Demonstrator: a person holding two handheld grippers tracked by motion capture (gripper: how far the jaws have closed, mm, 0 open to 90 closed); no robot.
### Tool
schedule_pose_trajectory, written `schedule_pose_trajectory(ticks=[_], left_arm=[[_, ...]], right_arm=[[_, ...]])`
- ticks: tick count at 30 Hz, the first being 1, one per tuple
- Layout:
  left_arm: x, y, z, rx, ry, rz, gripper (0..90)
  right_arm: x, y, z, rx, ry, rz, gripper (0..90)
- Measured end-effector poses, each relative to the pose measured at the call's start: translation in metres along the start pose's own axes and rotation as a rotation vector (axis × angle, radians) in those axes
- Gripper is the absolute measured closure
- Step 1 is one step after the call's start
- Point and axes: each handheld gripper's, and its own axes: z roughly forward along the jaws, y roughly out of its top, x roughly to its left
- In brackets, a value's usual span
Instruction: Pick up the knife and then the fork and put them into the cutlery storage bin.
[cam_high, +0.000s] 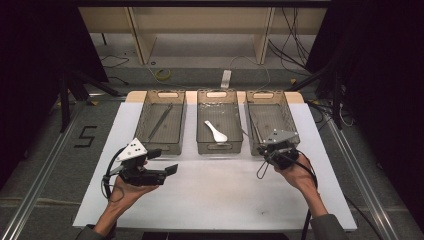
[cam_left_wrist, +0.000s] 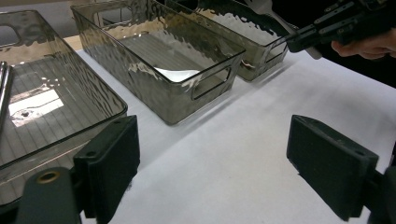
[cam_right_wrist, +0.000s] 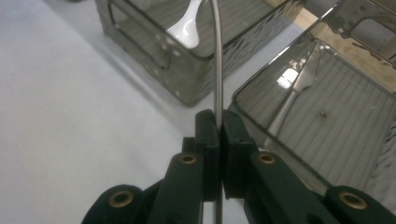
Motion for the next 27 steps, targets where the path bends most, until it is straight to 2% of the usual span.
schedule_pose_trajectory(ticks=[4,9,15,20,27], left_arm=[[0.001,-0.002,-0.002,-0.004,0.002,-0.008,16.5],[0.001,-0.004,-0.005,-0.020,0.010,-0.008,16.1],[0.003,-0.006,-0.008,-0.024,0.027,-0.030,16.0],[0.003,-0.008,-0.009,-0.022,0.036,-0.028,16.0],[0.002,-0.009,-0.011,-0.049,0.042,-0.035,16.0]], right_arm=[[-0.011,0.010,0.003,-0.002,-0.006,0.031,87.7],[-0.025,0.020,0.006,-0.018,-0.006,0.096,87.6],[-0.043,0.029,0.011,-0.014,-0.008,0.158,87.6],[-0.060,0.036,0.018,-0.002,-0.019,0.221,87.6],[-0.079,0.039,0.031,0.018,-0.038,0.300,87.6]])
